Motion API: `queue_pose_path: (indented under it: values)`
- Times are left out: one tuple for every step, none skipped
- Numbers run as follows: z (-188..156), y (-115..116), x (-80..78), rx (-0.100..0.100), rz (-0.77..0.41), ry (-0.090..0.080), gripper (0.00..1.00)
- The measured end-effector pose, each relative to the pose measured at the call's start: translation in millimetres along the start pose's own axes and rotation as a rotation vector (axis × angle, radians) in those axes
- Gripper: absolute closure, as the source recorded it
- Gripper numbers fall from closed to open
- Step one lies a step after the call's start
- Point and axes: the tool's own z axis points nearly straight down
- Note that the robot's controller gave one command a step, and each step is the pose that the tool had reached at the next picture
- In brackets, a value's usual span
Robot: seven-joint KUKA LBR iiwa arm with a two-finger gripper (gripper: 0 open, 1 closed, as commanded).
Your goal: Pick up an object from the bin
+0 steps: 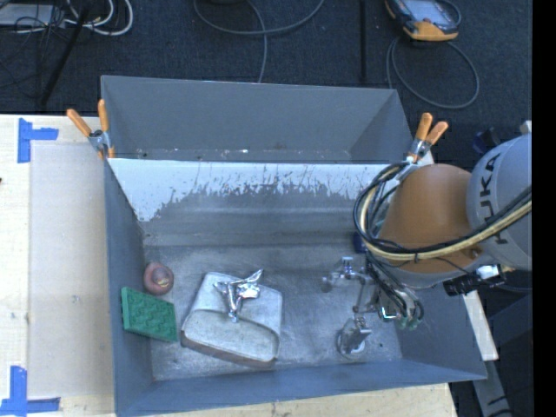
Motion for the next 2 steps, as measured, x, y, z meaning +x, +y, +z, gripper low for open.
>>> queue_pose_path:
  values:
    - [56.4,-57.4,6.1,0.003,-0.240,-0.010,0.00]
    - [55.8,-56.3,6.2,0.001,-0.243,-0.008,1.00]
